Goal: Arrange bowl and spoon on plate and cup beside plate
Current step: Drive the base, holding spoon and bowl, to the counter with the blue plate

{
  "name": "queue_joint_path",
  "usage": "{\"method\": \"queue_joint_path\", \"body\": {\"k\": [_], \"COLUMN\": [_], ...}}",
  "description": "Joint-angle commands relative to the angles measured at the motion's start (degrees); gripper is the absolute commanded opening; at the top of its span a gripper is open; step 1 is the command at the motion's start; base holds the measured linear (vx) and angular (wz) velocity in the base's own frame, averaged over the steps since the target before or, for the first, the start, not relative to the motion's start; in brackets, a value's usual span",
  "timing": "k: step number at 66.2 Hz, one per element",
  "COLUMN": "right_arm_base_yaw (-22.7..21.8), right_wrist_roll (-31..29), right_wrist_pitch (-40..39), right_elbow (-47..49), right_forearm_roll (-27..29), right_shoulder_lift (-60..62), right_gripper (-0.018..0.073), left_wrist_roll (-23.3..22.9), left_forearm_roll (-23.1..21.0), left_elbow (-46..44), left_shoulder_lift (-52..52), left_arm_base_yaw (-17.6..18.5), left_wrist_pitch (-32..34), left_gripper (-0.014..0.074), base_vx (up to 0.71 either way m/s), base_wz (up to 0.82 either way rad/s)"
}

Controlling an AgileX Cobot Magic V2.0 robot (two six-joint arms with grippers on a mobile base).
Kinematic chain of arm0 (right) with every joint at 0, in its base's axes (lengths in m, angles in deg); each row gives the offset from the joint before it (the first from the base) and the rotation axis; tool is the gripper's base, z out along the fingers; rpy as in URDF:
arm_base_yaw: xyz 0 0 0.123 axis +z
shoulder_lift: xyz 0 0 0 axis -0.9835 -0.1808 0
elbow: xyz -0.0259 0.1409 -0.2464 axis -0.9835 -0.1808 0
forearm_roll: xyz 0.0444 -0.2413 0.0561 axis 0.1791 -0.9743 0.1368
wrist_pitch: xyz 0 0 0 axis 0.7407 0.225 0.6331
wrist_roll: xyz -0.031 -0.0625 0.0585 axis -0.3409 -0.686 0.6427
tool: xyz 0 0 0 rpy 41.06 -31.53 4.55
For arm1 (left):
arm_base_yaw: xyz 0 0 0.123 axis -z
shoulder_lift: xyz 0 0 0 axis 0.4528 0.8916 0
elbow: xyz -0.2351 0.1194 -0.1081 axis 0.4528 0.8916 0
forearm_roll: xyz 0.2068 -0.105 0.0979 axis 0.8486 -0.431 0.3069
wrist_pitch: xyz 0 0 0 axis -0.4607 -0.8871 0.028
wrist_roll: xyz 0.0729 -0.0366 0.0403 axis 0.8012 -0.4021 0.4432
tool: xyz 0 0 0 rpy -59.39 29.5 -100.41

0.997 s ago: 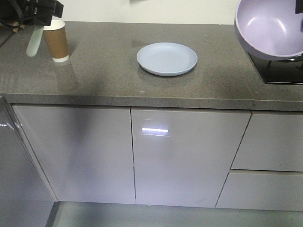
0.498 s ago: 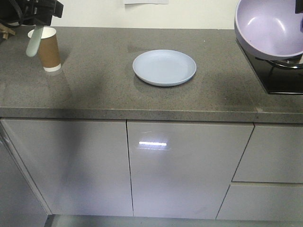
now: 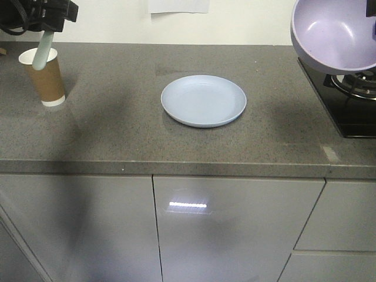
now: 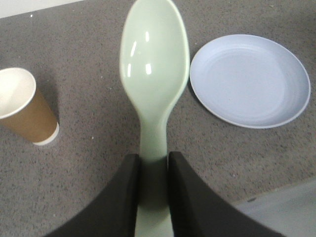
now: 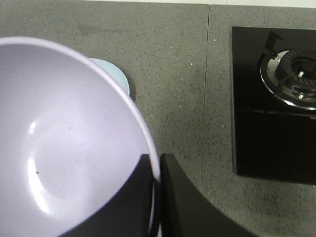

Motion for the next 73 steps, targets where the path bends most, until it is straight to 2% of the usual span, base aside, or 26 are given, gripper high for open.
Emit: {"method": "queue_joint_path", "body": {"k": [1,73], "right_arm_base_yaw": [-0.2,-0.2], "right_wrist_roll": [-0.2,-0.2], "right_wrist_pitch": [-3.8,-3.9], "right_elbow": [1.8,1.5], "right_forearm_roll": [0.6,0.6], "right_shoulder_lift": [1.9,2.0], "right_gripper": [-0.0006,-0.0006], "left_wrist_roll": [-0.1,-0.1], "left_forearm_roll": [-0.5,-0.5], "left_elbow": [-1.8,-1.8], "left_shoulder_lift": [-2.6,-2.6], "left_arm_base_yaw": [0.2,0.2], "left_wrist_pitch": [3.5,3.6], "left_gripper": [-0.0006,-0.0006], "base_vx": [0.17,0.17], "base_wz": [0.00,0.00]}}
